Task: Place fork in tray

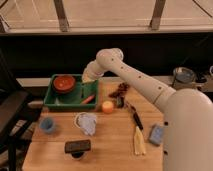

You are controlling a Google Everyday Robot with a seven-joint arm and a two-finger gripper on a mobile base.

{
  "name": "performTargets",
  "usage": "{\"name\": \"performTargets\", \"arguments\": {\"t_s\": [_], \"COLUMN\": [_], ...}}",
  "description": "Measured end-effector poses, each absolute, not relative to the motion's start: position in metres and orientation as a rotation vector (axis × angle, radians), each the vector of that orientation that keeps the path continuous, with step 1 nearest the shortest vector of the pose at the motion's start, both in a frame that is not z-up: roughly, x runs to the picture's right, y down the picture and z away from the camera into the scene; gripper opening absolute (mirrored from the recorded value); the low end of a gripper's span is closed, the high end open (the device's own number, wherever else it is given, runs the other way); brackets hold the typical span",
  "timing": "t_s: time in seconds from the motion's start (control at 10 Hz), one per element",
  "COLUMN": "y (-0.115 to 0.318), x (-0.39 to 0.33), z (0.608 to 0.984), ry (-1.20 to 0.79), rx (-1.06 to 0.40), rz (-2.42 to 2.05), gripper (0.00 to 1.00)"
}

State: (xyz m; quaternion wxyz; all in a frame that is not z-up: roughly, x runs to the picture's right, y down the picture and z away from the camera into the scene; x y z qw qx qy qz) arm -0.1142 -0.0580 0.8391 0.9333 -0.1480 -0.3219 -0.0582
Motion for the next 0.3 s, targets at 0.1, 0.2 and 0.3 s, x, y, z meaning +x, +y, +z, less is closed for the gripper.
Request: {"name": "performTargets", "arguments": {"t_s": [0.1,0.2,0.3], "y": [-0.0577,-0.0578,-0.0579], "x": [-0.1150,-0.1149,-0.1138], "z": [0.8391,0.8391,0.8392], "ry": [-0.659,-0.659,-0.658], "rx": [-0.304,-0.304,-0.303], "rz": [-0.120,-0.120,-0.119], "gripper": [0.76,0.76,0.76]}}
